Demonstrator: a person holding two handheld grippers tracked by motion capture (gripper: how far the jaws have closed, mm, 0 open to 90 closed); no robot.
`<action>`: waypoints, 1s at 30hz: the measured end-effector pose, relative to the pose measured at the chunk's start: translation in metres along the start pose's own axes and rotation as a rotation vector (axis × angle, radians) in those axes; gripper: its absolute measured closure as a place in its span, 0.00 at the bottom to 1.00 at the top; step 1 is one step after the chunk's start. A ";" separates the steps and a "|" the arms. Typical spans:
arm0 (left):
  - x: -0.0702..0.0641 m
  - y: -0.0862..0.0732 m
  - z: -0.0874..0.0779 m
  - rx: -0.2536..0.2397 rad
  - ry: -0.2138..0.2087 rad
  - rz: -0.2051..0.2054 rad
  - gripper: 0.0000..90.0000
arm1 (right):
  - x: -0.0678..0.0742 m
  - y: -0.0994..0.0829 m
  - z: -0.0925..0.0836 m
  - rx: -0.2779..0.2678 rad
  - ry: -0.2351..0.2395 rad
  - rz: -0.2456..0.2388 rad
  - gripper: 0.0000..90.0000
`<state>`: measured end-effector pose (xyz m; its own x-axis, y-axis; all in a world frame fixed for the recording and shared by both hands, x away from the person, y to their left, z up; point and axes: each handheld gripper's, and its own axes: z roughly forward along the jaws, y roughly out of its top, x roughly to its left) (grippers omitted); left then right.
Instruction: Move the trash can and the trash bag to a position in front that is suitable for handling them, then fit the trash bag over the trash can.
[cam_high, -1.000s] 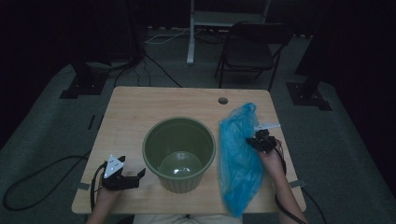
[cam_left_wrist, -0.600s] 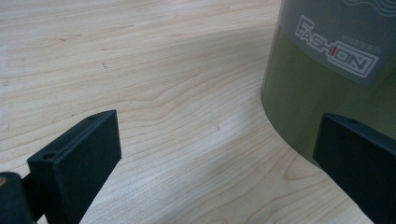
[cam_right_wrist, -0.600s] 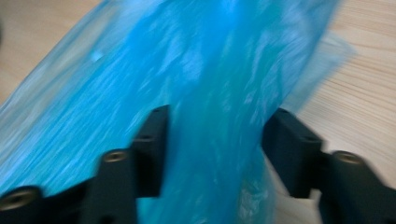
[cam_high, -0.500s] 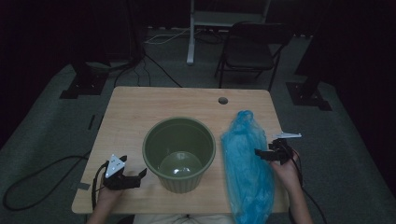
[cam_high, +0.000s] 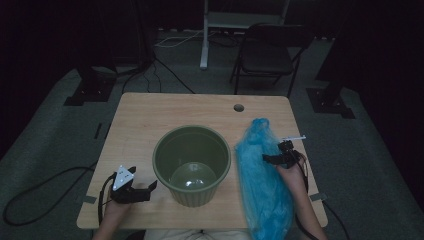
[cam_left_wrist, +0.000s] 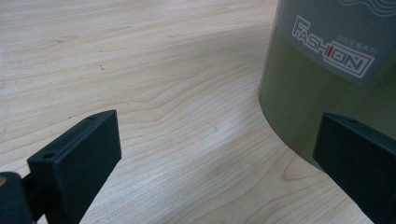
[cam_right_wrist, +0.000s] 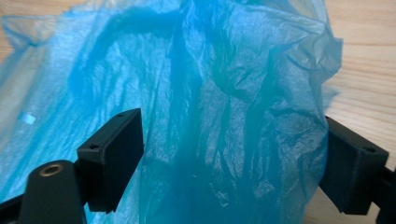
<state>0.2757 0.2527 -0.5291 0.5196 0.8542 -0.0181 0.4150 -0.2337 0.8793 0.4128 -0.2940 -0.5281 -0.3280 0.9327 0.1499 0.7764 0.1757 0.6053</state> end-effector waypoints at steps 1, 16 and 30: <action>0.000 0.000 0.000 -0.002 0.001 0.003 0.02 | 0.002 0.000 0.002 -0.002 -0.004 -0.004 0.18; 0.007 -0.005 0.004 0.031 -0.014 -0.020 0.02 | 0.039 0.000 0.011 -0.006 -0.028 -0.191 0.81; 0.008 -0.009 0.002 0.045 -0.021 0.001 0.02 | 0.040 0.007 -0.025 -0.163 0.099 -0.139 1.00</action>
<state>0.2777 0.2602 -0.5384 0.5353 0.8442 -0.0276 0.4474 -0.2557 0.8570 0.3917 -0.2636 -0.4987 -0.4829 0.8663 0.1276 0.6256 0.2394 0.7425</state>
